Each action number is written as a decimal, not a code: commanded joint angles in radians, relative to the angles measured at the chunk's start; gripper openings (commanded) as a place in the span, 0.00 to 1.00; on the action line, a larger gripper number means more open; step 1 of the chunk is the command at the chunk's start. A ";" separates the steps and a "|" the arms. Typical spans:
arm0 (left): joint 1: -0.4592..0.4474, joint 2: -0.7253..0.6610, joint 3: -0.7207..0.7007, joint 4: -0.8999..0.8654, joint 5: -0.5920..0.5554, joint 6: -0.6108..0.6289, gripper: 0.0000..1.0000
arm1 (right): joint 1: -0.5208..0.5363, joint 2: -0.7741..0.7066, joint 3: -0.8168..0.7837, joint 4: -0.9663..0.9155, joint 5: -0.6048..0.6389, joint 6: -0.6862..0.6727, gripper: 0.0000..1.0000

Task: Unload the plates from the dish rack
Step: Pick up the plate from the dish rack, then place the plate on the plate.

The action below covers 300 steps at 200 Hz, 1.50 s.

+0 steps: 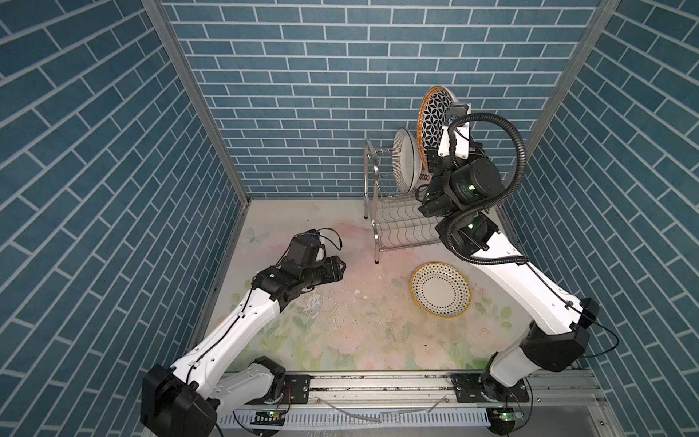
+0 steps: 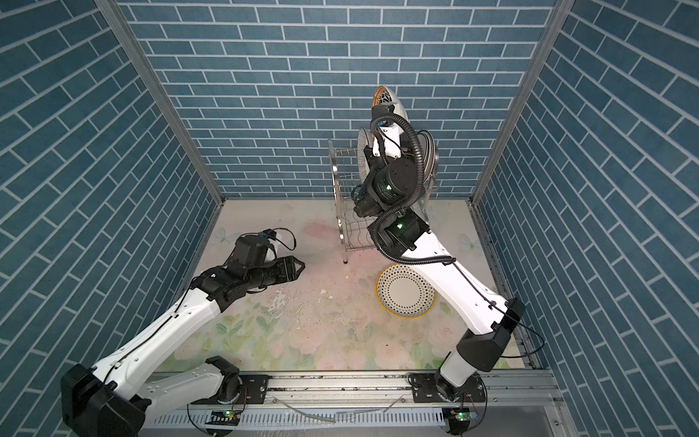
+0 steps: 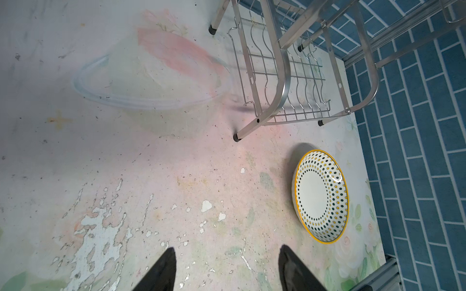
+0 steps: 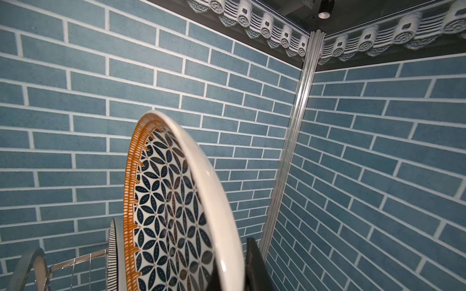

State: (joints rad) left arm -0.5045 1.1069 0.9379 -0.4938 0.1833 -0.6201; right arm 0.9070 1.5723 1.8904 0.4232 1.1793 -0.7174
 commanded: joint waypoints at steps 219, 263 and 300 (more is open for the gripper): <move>-0.380 0.428 0.082 0.326 -0.018 -0.094 0.63 | -0.057 -0.992 -0.731 -1.543 0.152 1.396 0.00; -0.383 0.415 0.026 0.378 -0.023 -0.110 0.62 | -0.057 -1.007 -0.843 -1.610 -0.041 1.564 0.00; -0.382 0.415 0.013 0.397 -0.017 -0.116 0.62 | -0.057 -1.057 -0.931 -1.541 -0.148 1.578 0.00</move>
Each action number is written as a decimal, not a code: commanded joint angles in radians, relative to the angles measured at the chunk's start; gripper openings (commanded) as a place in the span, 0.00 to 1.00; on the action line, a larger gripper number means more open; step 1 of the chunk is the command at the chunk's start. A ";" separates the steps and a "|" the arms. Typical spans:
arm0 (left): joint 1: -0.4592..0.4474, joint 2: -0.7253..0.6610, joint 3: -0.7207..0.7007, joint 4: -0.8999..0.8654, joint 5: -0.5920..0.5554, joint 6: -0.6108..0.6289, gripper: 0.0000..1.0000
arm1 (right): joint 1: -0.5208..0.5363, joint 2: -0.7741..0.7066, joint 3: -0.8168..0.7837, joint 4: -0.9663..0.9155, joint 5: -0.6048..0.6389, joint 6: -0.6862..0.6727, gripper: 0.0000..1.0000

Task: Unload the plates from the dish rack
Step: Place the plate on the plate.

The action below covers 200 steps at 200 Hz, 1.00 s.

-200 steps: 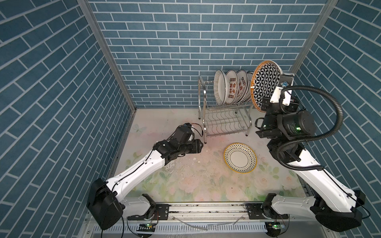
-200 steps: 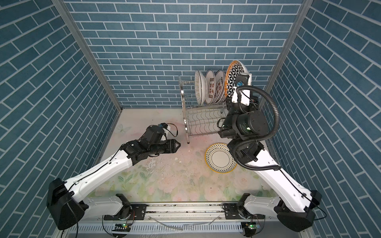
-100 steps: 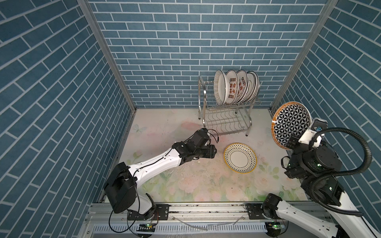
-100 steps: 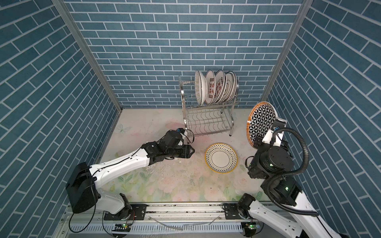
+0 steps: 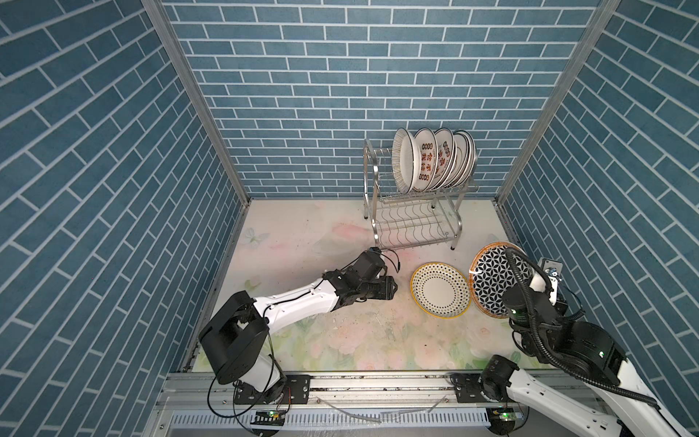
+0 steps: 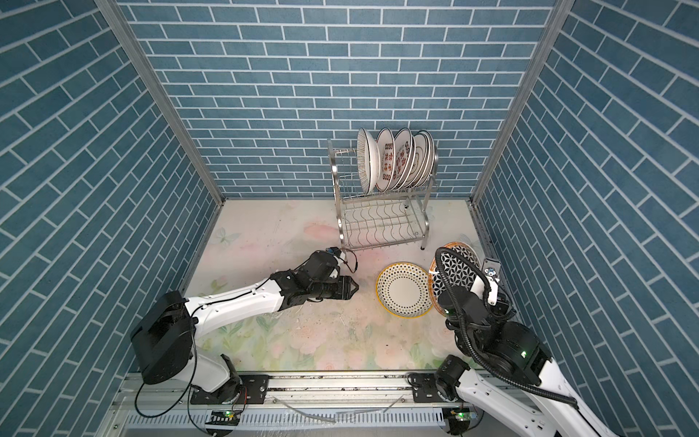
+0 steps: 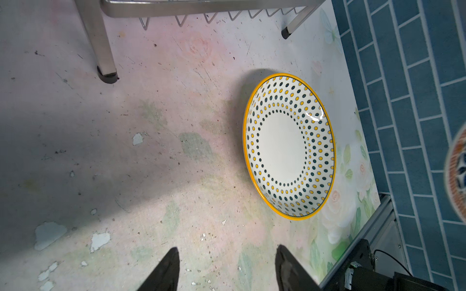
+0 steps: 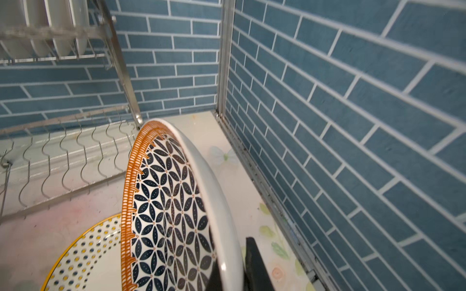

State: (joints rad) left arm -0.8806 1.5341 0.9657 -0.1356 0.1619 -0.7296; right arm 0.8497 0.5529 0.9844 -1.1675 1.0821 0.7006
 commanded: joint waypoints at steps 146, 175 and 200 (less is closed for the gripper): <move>-0.009 -0.054 -0.108 0.235 0.137 -0.069 0.62 | 0.000 -0.017 -0.229 0.388 -0.442 0.201 0.00; -0.005 -0.038 -0.111 0.274 0.178 -0.075 0.62 | -0.003 0.046 -0.248 0.502 -0.508 0.204 0.00; 0.011 -0.020 -0.127 0.328 0.211 -0.090 0.61 | -0.013 0.105 -0.251 0.580 -0.567 0.208 0.00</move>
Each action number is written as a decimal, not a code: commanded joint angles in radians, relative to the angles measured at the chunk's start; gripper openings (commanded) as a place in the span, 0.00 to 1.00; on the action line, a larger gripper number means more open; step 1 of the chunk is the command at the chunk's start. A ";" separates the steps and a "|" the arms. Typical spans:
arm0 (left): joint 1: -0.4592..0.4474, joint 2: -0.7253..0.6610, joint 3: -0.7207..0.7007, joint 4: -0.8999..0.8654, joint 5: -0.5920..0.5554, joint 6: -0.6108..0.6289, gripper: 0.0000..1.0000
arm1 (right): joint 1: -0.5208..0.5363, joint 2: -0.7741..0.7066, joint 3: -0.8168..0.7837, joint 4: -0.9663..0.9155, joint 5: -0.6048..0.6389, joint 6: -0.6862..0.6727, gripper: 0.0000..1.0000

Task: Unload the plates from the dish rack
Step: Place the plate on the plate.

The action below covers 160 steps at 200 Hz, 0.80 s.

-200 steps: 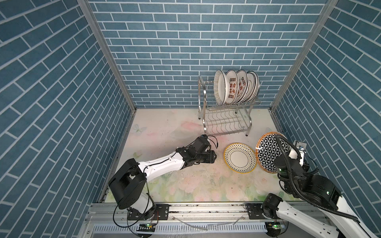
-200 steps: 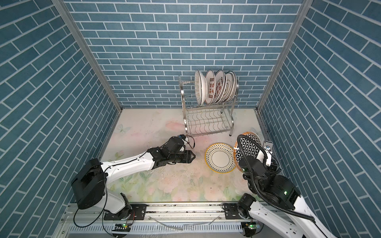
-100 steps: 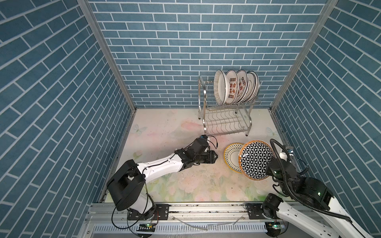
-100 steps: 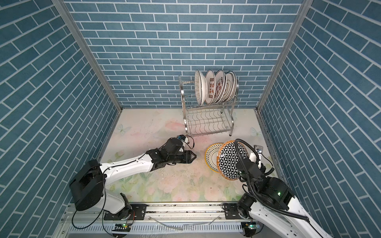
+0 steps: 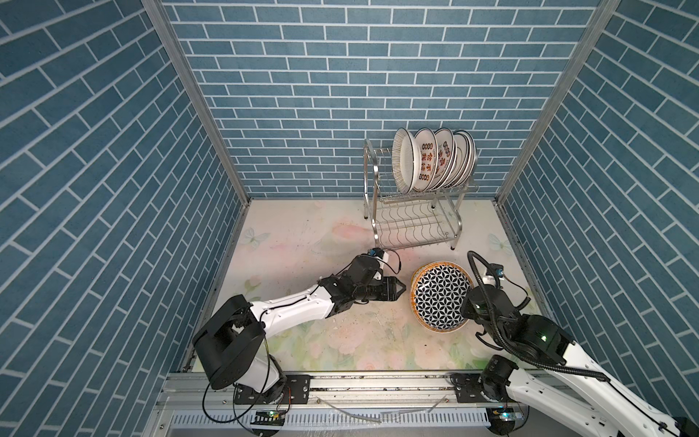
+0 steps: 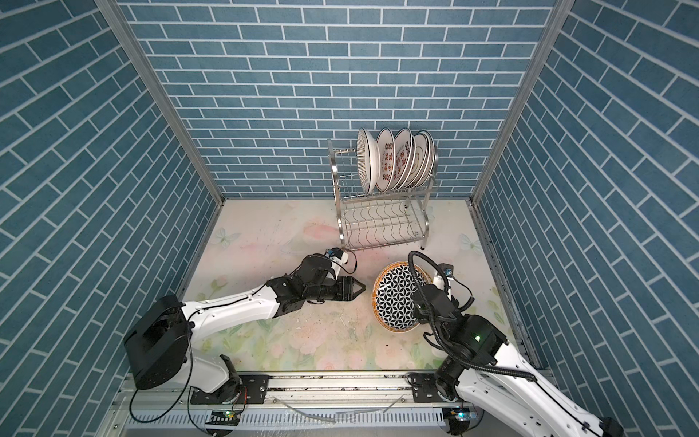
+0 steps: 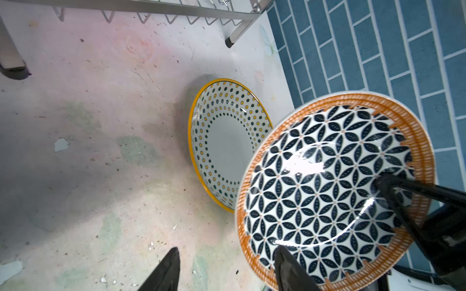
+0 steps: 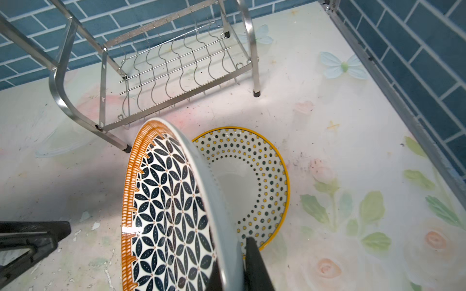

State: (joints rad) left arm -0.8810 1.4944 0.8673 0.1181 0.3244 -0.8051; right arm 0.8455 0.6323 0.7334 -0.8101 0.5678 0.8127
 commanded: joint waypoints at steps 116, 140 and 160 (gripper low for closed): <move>0.125 0.001 -0.119 0.182 0.112 -0.043 0.51 | -0.139 0.140 -0.085 0.532 -0.383 0.174 0.00; 0.133 0.003 -0.123 0.185 0.122 -0.053 0.44 | -0.158 0.139 -0.109 0.570 -0.409 0.177 0.00; 0.138 0.001 -0.122 0.178 0.125 -0.056 0.39 | -0.174 0.130 -0.138 0.614 -0.437 0.186 0.00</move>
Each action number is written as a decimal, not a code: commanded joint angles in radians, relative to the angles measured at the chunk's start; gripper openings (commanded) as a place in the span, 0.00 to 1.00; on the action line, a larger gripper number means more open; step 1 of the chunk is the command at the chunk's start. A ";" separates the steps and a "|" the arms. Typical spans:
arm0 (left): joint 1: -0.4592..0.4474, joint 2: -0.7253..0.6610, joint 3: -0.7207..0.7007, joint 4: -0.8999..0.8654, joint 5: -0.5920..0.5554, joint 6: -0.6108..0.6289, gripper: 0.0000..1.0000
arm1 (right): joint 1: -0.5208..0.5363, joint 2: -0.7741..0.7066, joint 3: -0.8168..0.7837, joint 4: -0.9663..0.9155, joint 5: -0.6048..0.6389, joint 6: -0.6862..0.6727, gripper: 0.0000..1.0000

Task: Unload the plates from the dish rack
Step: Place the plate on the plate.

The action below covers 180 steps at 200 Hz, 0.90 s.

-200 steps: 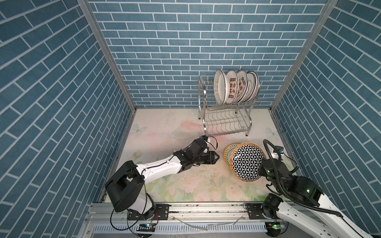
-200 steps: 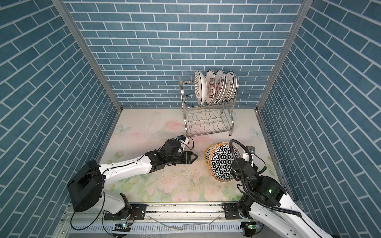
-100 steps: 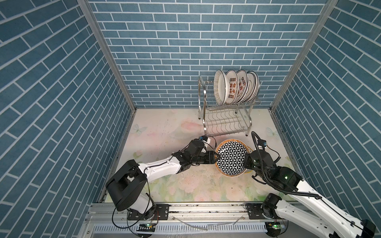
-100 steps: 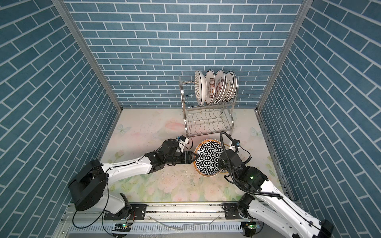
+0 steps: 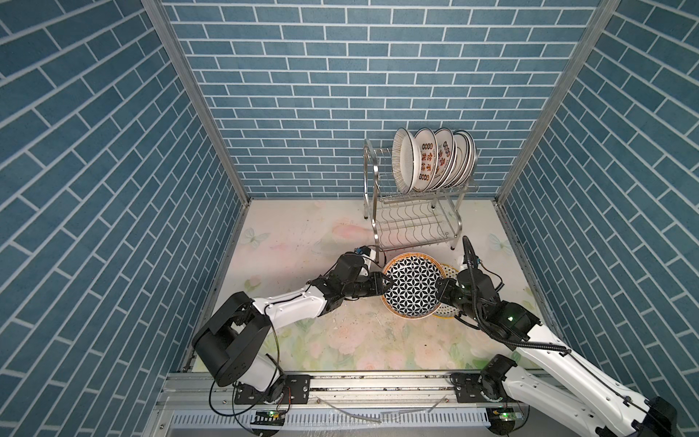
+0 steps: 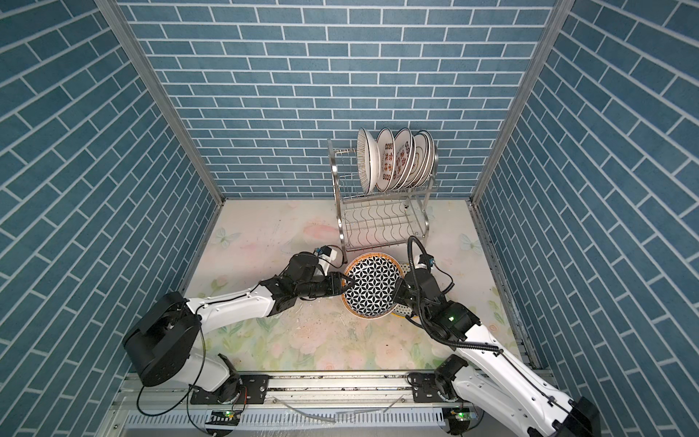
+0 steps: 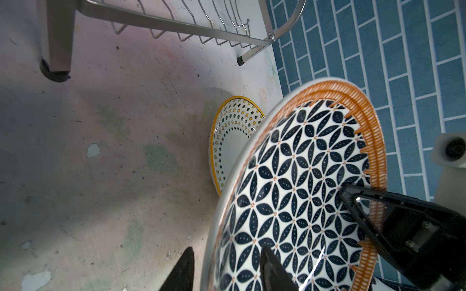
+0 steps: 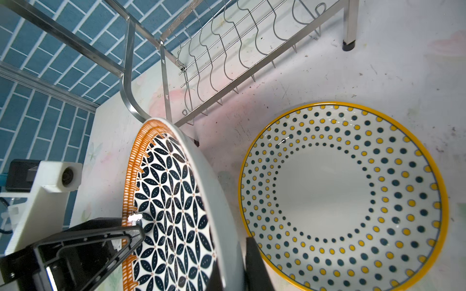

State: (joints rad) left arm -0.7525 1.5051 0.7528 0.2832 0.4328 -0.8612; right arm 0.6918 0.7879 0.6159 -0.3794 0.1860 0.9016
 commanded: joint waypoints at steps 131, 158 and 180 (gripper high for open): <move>0.010 0.030 0.031 -0.008 0.049 -0.022 0.07 | -0.094 0.014 -0.098 0.349 -0.195 0.126 0.00; 0.007 0.036 0.051 -0.026 0.051 -0.022 0.03 | -0.102 0.014 -0.113 0.372 -0.211 0.128 0.03; -0.003 0.045 0.079 -0.054 0.049 -0.015 0.00 | -0.107 0.009 -0.120 0.377 -0.214 0.125 0.10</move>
State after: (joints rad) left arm -0.7212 1.5288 0.7784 0.2497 0.4309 -0.9085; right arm 0.5823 0.8116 0.5022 -0.1905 0.0231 0.9501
